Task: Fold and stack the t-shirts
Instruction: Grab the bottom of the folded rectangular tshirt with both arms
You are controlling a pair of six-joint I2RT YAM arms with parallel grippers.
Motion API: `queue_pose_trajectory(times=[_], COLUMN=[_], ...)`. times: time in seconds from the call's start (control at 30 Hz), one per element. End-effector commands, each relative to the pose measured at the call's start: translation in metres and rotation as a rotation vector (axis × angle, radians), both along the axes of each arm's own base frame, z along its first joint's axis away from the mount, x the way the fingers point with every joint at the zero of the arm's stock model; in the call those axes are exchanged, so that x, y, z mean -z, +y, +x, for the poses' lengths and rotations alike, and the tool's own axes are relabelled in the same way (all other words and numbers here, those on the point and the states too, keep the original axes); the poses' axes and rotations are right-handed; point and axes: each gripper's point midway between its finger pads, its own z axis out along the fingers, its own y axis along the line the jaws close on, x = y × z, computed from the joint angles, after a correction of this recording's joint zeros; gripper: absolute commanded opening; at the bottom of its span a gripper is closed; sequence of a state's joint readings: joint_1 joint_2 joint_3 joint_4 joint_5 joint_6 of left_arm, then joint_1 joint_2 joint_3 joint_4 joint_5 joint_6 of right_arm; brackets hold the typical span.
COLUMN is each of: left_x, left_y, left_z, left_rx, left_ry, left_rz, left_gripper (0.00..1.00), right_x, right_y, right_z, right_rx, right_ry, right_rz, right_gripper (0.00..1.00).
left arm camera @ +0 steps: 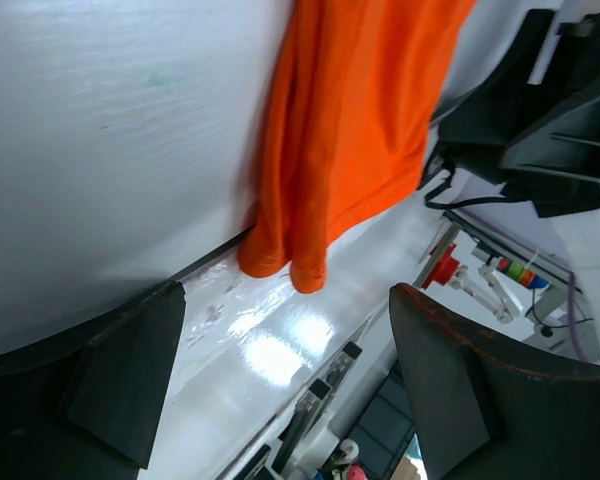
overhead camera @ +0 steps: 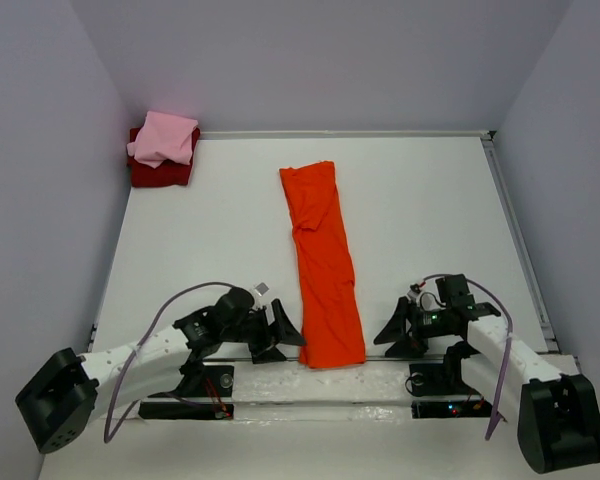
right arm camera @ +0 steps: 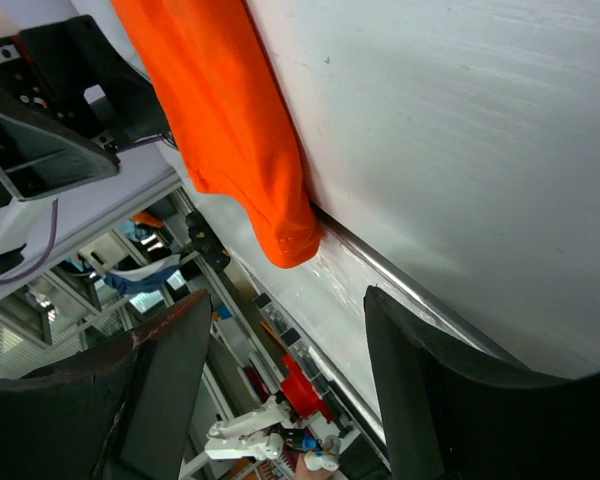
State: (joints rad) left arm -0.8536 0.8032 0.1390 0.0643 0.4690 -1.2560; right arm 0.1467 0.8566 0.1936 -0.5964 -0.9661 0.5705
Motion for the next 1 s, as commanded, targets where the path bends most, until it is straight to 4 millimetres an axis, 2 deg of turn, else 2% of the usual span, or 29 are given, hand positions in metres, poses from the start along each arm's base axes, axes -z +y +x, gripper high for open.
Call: queue_pose_trajectory(times=[0.0,0.13,0.33,0.67,0.97], left_x=[-0.004,-0.001,0.005,0.005,0.005], left_y=[-0.018,-0.039,-0.047,-0.048,-0.045], left_z=[0.002,0.005,0.006,0.007,0.007], left_rx=[0.000,-0.003,-0.029,-0.039,-0.061], left_ry=[-0.010,-0.008,0.015,0.021,0.029], left_rz=[0.003,-0.033,-0.063,-0.069,-0.076], left_gripper=[0.91,0.91,0.89,0.87,0.86], right_x=[0.005,0.006,0.006,0.008,0.011], right_y=[0.001,0.003,0.007,0.021,0.036], right_z=[0.006,0.013,0.026,0.031,0.027], right_rx=[0.021,0.022,0.009,-0.043,-0.085], right_ry=[-0.009,-0.009,-0.009,-0.002,0.013], right_rz=[-0.007,-0.011,-0.004,-0.001,0.007], right_gripper=[0.68,0.67,0.66,0.65,0.65])
